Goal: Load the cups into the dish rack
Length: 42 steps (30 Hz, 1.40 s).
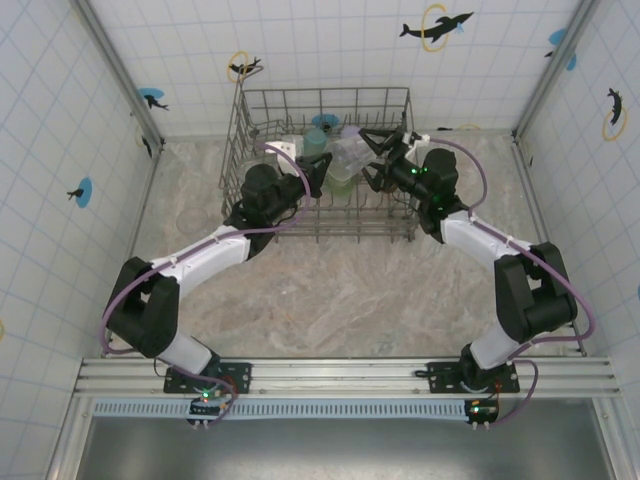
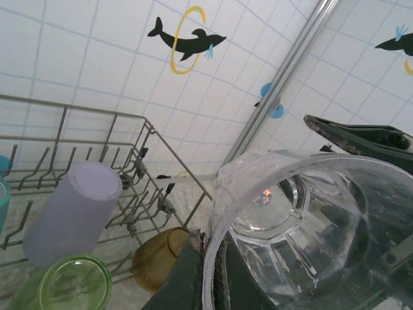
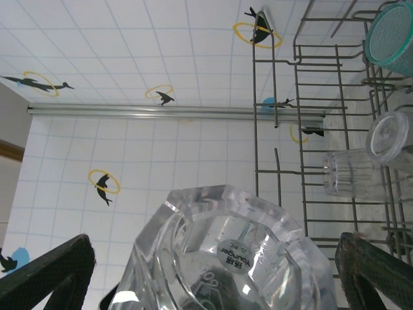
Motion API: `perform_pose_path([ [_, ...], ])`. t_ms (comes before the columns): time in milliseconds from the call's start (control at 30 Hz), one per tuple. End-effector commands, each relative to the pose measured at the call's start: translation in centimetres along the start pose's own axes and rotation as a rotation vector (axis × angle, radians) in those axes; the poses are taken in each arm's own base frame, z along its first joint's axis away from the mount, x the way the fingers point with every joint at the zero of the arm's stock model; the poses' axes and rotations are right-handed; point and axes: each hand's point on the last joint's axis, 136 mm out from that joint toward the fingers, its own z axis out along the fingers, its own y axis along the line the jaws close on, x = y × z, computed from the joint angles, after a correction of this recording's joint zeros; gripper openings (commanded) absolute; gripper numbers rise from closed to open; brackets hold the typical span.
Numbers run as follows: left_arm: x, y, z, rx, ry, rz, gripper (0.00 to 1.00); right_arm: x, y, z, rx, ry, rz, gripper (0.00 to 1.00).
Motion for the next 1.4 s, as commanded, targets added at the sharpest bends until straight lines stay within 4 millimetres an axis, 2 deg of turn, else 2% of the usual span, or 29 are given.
perform_pose_path([
  [0,-1.1,-1.2,0.1,0.063,-0.051,-0.004,0.00,-0.6,2.7,0.6,-0.082,-0.032,-0.011,0.95],
  [333,0.6,-0.8,0.5,0.064,0.007,0.003,0.00,-0.5,2.3,0.5,-0.127,-0.022,0.053,0.70],
  [667,1.2,-0.3,0.8,0.024,0.070,0.000,0.00,-0.3,2.4,0.4,-0.130,-0.024,0.019,0.41],
  [833,0.8,-0.2,0.5,0.001,0.076,0.001,0.09,-0.2,3.1,0.6,-0.145,-0.018,-0.001,0.32],
  [1033,0.4,0.2,-0.1,-0.038,0.075,0.010,0.25,0.0,3.1,0.8,-0.139,-0.016,-0.013,0.30],
  [1133,0.2,0.4,-0.4,-0.059,0.070,0.017,0.27,0.2,3.2,1.0,-0.138,-0.011,-0.019,0.30],
  [1367,-0.3,0.8,-1.0,-0.098,0.060,0.028,0.38,0.6,3.6,1.7,-0.139,0.001,-0.037,0.27],
])
